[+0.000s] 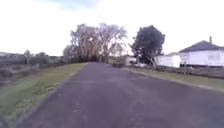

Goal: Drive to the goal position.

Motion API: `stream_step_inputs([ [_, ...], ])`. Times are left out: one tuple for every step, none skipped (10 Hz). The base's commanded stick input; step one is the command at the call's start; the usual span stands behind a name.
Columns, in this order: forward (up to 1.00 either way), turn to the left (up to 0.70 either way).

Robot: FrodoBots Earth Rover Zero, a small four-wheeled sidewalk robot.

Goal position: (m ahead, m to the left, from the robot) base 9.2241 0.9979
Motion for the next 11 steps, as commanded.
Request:
stream_step_inputs([
  [0.85, 0.00],
  [0.85, 0.00],
  [0.85, 0.00],
  [0.85, 0.00],
  [0.85, 0.00],
  [0.85, 0.00],
  [0.85, 0.00],
  [0.85, 0.01],
  [0.85, 0.05],
  [0.85, 0.24],
  [0.85, 0.27],
])
